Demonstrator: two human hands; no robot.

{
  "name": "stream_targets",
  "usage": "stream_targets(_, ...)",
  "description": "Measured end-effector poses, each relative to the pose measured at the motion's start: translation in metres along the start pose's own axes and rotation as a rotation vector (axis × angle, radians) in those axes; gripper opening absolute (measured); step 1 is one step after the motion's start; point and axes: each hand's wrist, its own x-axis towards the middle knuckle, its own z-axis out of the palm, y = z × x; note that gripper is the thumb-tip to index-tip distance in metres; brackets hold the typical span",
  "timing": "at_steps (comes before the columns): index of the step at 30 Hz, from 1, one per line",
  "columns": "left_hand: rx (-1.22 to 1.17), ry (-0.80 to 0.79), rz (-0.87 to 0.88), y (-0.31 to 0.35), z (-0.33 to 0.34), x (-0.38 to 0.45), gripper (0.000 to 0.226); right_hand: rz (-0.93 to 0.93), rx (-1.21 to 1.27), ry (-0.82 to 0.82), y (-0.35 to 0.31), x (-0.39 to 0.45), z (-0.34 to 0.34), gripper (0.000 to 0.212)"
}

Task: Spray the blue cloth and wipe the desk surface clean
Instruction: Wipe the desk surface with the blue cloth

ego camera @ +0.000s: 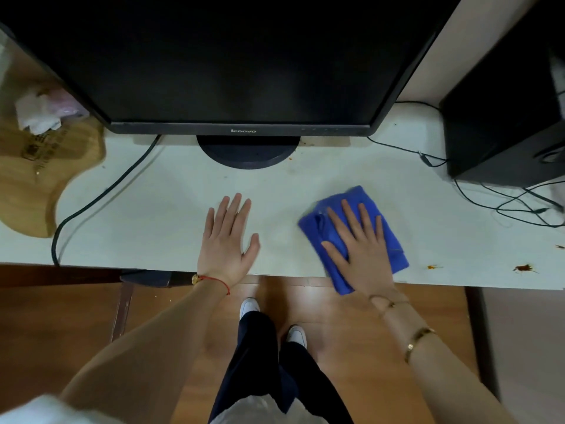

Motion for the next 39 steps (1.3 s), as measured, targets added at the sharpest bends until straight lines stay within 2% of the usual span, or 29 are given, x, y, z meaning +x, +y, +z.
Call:
stream_targets(3,-0.013,0.007,0.0,0.002,-0.001,0.001,0.065,0.211,0.005,0.012,0.032,0.022,-0.008,0.065)
stream_targets(6,-0.001,0.004,-0.005,0.002,0.0,0.0,0.065,0.37,0.038,0.044,0.016,0.061,-0.007,0.069)
stream_targets(8,0.008,0.005,-0.003,0.002,0.0,0.001,0.065,0.321,0.035,0.037,-0.014,0.071,-0.001,0.068)
stream_targets(11,0.019,-0.005,-0.001,0.001,0.001,0.001,0.066,0.117,0.003,0.018,-0.047,0.045,0.009,0.064)
stream_targets(15,0.034,-0.011,-0.001,0.0,0.001,0.001,0.066,-0.029,0.003,0.009,-0.022,0.003,0.006,0.062)
stream_targets(17,0.039,-0.014,-0.004,0.0,0.001,0.0,0.065,0.037,0.002,0.003,0.006,-0.008,-0.001,0.062)
stream_targets(20,0.038,-0.02,-0.005,0.002,0.0,0.0,0.065,0.275,-0.007,0.006,0.045,0.0,-0.009,0.064)
stream_targets(23,0.048,-0.019,-0.016,0.005,-0.002,0.0,0.066,0.494,0.052,0.05,0.046,0.028,-0.011,0.069)
stream_targets(25,0.038,0.008,-0.029,0.013,-0.005,0.002,0.066,0.478,0.043,0.033,0.024,0.038,-0.008,0.069)
stream_targets(28,0.042,0.014,0.085,0.036,-0.005,0.01,0.065,0.266,0.02,0.001,-0.01,0.016,0.0,0.065)
stream_targets(32,0.012,-0.032,0.216,0.072,0.008,0.022,0.064,0.1,0.021,-0.023,0.005,-0.036,-0.001,0.061)
stream_targets(34,0.043,-0.053,0.244,0.078,0.017,0.023,0.063,0.145,0.021,-0.029,0.033,-0.061,-0.006,0.061)
stream_targets(39,0.018,-0.026,0.264,0.079,0.023,0.024,0.062,0.473,0.022,-0.021,0.12,-0.058,-0.023,0.066)
